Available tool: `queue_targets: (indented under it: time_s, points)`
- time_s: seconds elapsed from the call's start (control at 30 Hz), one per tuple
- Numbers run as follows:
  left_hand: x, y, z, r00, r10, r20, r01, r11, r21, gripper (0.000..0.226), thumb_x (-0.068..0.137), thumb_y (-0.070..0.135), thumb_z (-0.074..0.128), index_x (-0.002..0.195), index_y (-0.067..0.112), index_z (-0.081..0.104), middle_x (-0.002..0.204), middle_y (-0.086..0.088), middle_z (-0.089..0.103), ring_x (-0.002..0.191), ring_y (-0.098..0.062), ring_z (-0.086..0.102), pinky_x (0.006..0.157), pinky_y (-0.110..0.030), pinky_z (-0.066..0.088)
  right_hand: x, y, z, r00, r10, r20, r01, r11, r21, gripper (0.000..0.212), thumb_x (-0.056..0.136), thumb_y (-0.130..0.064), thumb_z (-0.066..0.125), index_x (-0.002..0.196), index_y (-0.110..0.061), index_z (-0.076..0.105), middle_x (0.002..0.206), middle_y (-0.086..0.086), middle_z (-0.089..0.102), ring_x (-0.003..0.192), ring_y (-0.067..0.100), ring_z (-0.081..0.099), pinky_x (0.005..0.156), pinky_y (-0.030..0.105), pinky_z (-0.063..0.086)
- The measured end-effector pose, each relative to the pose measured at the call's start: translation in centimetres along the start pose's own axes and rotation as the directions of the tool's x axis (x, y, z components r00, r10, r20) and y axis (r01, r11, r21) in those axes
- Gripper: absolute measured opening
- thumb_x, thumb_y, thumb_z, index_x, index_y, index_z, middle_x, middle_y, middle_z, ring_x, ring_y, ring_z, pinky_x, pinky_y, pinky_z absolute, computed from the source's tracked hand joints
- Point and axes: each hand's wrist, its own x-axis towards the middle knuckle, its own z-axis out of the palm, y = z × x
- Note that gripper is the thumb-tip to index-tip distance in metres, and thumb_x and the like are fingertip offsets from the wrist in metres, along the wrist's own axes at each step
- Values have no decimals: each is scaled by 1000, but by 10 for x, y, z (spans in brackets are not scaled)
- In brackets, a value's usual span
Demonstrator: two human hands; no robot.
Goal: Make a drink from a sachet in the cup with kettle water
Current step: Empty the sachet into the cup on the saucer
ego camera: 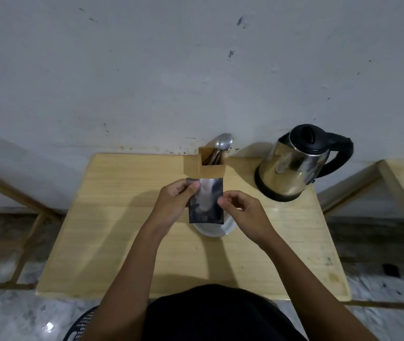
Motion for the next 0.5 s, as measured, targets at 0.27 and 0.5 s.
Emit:
queue_targets:
  time_s: [0.27,0.5]
  points:
    - [-2,-12,41,998,-53,27,53,999,7,19,89,31,63,92,15,73,85,-2,71,82,-15,65,80,-32,54,-35,29,-26,994,55,-95,-46,995,94,11,91,-11,66,90,0,69,79,4,71,73,2,65,69,16,50]
    - [0,-52,20,992,31,-126,29,892,450,36,91,34,59,124,21,60,114,9,63,84,-2,59,70,-17,42,-48,44,-50,982,51,-180,-70,992,-100,9,93,-11,63,87,-12,70,78,4,71,69,3,63,64,10,46]
